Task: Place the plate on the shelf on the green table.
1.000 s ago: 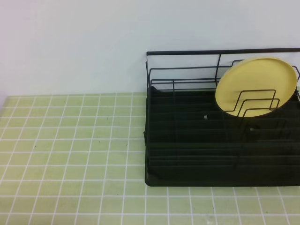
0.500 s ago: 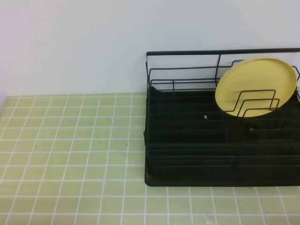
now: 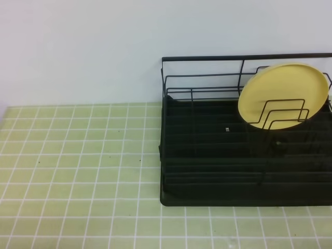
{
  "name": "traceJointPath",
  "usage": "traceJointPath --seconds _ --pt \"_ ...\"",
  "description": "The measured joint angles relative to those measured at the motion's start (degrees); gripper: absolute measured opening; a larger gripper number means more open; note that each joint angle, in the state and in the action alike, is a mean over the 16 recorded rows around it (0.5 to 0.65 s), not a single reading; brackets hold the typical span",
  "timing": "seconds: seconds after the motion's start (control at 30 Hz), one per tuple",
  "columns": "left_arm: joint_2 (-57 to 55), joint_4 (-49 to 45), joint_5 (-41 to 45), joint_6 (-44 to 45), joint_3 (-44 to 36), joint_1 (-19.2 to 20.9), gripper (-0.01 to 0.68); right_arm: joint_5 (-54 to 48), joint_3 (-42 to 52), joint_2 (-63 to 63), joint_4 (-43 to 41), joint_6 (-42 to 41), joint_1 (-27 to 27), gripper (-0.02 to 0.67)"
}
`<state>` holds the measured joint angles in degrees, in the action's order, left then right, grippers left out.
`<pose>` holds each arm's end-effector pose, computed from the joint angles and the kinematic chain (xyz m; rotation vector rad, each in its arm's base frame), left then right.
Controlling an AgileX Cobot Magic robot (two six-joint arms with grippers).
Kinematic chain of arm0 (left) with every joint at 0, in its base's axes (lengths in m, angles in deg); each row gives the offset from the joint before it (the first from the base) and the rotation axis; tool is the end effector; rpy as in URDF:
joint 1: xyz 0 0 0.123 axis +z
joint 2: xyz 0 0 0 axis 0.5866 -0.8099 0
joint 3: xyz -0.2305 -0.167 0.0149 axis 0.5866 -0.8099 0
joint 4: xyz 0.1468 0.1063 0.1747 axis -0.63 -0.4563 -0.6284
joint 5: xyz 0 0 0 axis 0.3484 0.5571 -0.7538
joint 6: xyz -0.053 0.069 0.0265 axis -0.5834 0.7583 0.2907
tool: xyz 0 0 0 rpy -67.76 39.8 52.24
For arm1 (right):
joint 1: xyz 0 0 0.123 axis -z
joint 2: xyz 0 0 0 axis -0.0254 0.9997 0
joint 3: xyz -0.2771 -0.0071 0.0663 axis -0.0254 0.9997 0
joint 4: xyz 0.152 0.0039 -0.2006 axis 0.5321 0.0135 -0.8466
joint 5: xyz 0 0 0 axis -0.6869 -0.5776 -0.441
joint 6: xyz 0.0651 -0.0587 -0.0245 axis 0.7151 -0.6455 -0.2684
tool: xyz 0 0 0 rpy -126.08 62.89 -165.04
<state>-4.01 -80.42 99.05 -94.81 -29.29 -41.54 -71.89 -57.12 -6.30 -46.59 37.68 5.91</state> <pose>0.0532 -0.0029 0.1843 -0.0922 1.7922 -0.1765 0.0534 0.0006 0.1844 -0.0172 1.7954 -0.0485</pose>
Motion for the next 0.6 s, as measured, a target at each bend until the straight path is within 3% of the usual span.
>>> traceJointPath --seconds 0.6 --pt "0.38 -0.23 -0.51 -0.05 -1.09 0.03 -0.001 0.00 0.00 0.00 0.30 0.17 0.15 -0.002"
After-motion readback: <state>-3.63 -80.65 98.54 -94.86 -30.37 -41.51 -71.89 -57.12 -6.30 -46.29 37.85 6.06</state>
